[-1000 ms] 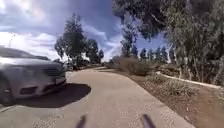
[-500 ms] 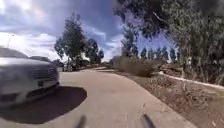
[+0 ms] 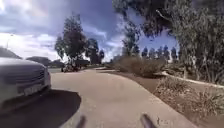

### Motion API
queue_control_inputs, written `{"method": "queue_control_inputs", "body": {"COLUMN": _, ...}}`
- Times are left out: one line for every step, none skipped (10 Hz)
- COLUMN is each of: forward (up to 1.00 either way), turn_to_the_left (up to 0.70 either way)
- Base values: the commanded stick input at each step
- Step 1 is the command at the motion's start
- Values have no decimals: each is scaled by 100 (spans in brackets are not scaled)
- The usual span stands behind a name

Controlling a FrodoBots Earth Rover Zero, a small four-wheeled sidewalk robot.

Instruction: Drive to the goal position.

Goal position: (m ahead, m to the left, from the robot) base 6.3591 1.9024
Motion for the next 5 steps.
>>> {"method": "queue_control_inputs", "body": {"forward": 100, "turn_to_the_left": 0}}
{"method": "queue_control_inputs", "body": {"forward": 100, "turn_to_the_left": 0}}
{"method": "queue_control_inputs", "body": {"forward": 100, "turn_to_the_left": 0}}
{"method": "queue_control_inputs", "body": {"forward": 100, "turn_to_the_left": 0}}
{"method": "queue_control_inputs", "body": {"forward": 100, "turn_to_the_left": 0}}
